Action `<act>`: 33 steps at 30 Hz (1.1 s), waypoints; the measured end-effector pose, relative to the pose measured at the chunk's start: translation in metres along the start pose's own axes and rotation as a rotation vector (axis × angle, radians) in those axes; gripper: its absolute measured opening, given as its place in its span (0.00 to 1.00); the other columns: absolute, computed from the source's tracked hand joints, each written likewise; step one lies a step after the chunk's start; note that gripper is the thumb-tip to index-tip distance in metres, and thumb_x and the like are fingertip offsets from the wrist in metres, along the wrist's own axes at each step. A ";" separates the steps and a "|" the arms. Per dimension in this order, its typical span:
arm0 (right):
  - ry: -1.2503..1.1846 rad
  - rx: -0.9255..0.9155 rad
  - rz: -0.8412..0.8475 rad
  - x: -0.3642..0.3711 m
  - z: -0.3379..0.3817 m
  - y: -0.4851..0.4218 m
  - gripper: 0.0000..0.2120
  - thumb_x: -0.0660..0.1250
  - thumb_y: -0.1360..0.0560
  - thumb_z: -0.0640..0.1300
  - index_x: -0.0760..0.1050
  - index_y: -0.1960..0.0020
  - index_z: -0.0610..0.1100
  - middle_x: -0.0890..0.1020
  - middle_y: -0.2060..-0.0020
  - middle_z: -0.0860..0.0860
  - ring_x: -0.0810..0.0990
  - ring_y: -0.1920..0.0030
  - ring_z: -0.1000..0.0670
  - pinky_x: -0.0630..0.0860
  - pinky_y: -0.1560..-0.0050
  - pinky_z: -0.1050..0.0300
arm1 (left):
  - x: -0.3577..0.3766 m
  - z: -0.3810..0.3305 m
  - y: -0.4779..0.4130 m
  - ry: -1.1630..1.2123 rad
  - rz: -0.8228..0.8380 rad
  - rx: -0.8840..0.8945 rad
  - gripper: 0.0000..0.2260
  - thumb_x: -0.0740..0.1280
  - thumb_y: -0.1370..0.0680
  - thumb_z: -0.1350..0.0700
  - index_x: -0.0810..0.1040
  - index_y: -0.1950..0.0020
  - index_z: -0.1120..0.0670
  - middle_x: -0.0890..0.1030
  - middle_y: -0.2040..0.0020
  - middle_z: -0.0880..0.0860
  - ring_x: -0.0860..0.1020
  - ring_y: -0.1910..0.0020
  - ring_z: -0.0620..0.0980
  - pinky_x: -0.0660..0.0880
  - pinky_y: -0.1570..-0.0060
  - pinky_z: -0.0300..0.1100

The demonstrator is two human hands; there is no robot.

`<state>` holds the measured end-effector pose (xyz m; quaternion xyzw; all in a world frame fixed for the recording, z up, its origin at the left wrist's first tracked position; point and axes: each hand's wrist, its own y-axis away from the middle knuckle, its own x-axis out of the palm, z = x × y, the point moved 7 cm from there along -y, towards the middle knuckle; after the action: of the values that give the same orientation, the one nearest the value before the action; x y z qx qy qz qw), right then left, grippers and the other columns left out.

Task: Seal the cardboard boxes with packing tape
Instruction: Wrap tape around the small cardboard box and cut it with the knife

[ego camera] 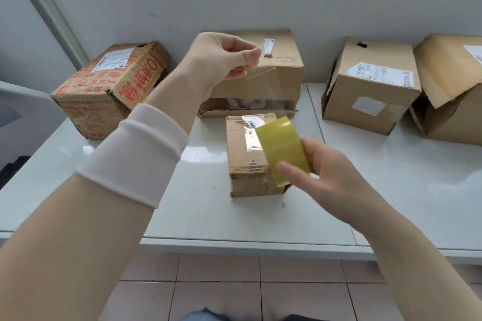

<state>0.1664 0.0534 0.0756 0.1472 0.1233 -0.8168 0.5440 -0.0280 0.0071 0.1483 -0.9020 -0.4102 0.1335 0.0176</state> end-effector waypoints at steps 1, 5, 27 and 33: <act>0.028 -0.002 0.010 0.000 0.000 -0.003 0.10 0.66 0.27 0.49 0.75 0.48 0.48 0.85 0.57 0.53 0.82 0.55 0.56 0.79 0.53 0.59 | 0.000 0.001 -0.007 -0.021 0.012 -0.008 0.02 0.74 0.28 0.58 0.81 0.59 0.54 0.83 0.66 0.48 0.81 0.65 0.41 0.79 0.55 0.35; -0.179 -0.022 -0.100 -0.011 0.013 -0.016 0.06 0.63 0.27 0.47 0.77 0.54 0.47 0.85 0.67 0.58 0.82 0.65 0.62 0.73 0.67 0.73 | -0.004 0.001 -0.030 -0.031 -0.010 0.011 0.02 0.74 0.28 0.59 0.82 0.59 0.55 0.82 0.65 0.50 0.80 0.67 0.40 0.78 0.59 0.34; -0.351 0.300 -0.247 0.002 -0.008 -0.031 0.16 0.60 0.24 0.53 0.77 0.56 0.40 0.83 0.73 0.47 0.77 0.77 0.57 0.67 0.80 0.71 | 0.008 0.091 -0.067 -0.041 0.023 -0.251 0.02 0.74 0.28 0.60 0.83 0.57 0.55 0.83 0.61 0.52 0.81 0.63 0.44 0.78 0.63 0.32; -0.329 0.376 -0.219 0.008 -0.015 -0.043 0.17 0.61 0.23 0.52 0.77 0.61 0.40 0.83 0.72 0.48 0.79 0.73 0.53 0.76 0.71 0.63 | 0.018 0.133 -0.060 -0.123 0.051 -0.313 0.02 0.74 0.28 0.60 0.83 0.60 0.53 0.84 0.61 0.54 0.82 0.61 0.46 0.80 0.55 0.38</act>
<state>0.1254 0.0678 0.0601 0.0969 -0.1054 -0.8922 0.4284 -0.0945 0.0500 0.0250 -0.8940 -0.4032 0.1234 -0.1515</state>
